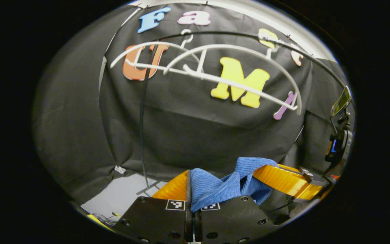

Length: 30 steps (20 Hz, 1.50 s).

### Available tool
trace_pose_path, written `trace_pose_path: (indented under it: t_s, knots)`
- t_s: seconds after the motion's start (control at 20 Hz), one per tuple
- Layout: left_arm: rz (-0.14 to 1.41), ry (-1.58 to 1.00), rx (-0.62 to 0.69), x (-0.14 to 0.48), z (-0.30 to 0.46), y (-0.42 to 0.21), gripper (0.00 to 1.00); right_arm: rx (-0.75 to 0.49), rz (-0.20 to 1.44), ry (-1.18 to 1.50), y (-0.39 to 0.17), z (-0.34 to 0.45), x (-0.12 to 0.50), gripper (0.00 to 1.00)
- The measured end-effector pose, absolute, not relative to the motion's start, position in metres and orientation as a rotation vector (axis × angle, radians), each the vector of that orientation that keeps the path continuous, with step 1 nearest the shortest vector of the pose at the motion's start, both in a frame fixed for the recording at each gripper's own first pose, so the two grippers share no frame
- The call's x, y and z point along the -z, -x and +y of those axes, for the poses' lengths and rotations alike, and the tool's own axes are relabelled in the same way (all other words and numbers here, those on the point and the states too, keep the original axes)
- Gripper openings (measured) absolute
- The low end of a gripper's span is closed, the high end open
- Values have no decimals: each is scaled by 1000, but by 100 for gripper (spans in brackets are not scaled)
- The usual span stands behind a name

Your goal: Grasp the clothes on the hanger with both hands and then place them into the laundry hamper below.

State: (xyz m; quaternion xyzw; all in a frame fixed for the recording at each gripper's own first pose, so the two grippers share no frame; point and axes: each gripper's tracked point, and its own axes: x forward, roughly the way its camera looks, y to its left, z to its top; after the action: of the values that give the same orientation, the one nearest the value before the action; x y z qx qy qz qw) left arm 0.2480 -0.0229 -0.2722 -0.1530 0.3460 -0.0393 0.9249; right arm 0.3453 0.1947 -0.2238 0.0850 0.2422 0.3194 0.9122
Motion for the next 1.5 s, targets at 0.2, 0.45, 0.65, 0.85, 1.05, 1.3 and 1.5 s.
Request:
trace_pose_path:
  t_s: [0.2,0.45,0.65,0.85,1.05,1.3,1.5]
  knots:
    - [829,280,85,322,-34,-232,7,-589,658,-95,-341,191,282,4]
    - [1012,231,65,371,-46,-205,8,-538,832,26,-328,181,331,4]
    - [1096,197,62,388,-46,-189,8,-490,906,49,-324,186,352,4]
    - [1114,188,68,397,-49,-186,8,-455,966,83,-315,179,375,4]
    - [1078,175,78,384,-49,-201,60,-430,913,67,-320,180,370,27]
    - [1043,187,43,376,-40,-199,94,-392,874,44,-327,173,360,82]
    - [1026,155,50,370,-41,-193,94,-368,844,53,-324,162,354,86]
